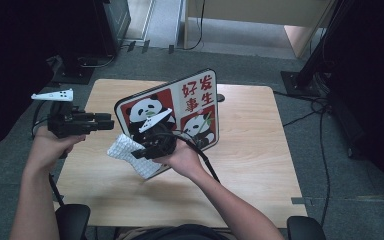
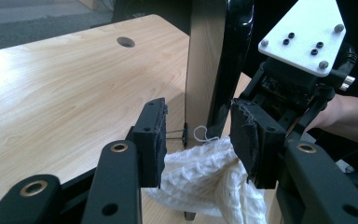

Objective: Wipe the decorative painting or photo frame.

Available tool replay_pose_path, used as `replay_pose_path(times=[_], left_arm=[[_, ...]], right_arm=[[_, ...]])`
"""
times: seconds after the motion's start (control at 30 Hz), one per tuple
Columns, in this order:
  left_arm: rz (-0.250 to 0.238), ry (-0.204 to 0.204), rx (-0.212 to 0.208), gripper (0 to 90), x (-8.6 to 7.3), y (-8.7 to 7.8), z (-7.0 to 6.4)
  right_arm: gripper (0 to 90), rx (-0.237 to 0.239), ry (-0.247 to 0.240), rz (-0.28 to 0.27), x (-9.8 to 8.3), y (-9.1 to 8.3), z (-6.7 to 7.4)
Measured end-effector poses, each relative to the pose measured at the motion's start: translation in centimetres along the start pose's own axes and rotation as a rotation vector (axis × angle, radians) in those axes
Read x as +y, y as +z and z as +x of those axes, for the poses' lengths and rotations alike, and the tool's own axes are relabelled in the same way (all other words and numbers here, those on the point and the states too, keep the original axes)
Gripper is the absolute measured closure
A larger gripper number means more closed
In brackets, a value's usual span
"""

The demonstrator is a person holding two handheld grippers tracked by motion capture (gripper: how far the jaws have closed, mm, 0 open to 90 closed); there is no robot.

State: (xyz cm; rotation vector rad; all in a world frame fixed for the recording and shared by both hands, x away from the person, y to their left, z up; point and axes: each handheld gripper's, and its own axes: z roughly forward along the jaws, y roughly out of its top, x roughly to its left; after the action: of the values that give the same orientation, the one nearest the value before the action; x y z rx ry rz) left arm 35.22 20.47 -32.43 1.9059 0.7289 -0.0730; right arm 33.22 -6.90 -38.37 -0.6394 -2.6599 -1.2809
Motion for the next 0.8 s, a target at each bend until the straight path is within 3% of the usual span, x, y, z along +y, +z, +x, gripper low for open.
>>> replay_pose_path(times=[0.8], left_arm=[[0.038, -0.010, -0.053, 65.7, 0.7, 3.2, -0.4]], right_arm=[[78.8, 0.009, 0.026, 0.014, -2.0, 1.1, -0.5]])
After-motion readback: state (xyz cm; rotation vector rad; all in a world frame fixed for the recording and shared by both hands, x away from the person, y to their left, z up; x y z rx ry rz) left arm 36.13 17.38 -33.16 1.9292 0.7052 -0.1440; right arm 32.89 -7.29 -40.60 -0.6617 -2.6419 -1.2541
